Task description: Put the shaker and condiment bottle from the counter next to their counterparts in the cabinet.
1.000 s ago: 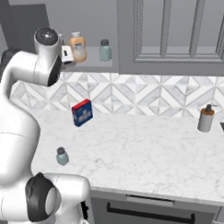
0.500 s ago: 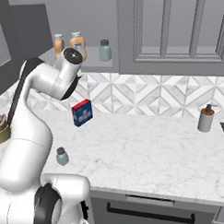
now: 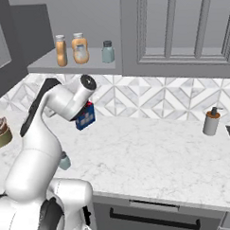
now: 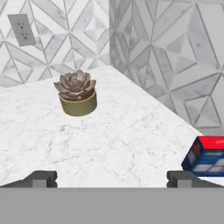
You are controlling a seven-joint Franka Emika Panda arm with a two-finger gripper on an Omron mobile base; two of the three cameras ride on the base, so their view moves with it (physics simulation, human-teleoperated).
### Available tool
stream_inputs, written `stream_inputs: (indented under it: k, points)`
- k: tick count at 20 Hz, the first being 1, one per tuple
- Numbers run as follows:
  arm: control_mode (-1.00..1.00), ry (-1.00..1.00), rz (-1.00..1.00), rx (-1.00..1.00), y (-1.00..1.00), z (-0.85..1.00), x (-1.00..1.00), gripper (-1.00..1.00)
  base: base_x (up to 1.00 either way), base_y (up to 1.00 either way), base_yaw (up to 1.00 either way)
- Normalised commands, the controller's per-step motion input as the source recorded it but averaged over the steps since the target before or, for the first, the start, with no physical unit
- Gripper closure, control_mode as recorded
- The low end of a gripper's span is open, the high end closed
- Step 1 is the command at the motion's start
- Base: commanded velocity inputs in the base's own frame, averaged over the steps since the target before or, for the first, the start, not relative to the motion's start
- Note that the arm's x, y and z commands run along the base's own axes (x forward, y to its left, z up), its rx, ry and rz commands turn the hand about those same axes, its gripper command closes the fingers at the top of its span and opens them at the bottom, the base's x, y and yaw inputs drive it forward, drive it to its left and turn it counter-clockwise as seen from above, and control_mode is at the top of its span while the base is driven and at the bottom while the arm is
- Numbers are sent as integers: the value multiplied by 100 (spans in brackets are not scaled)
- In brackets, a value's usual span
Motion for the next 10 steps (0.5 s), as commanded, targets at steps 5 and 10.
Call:
stream_inputs:
  k: [5,10]
  points:
    - [-100,-5,14,1,0,-75,-3,-100,0,0,0]
    - [-100,-4,15,5,-3,-78,-13,-100,0,0,0]
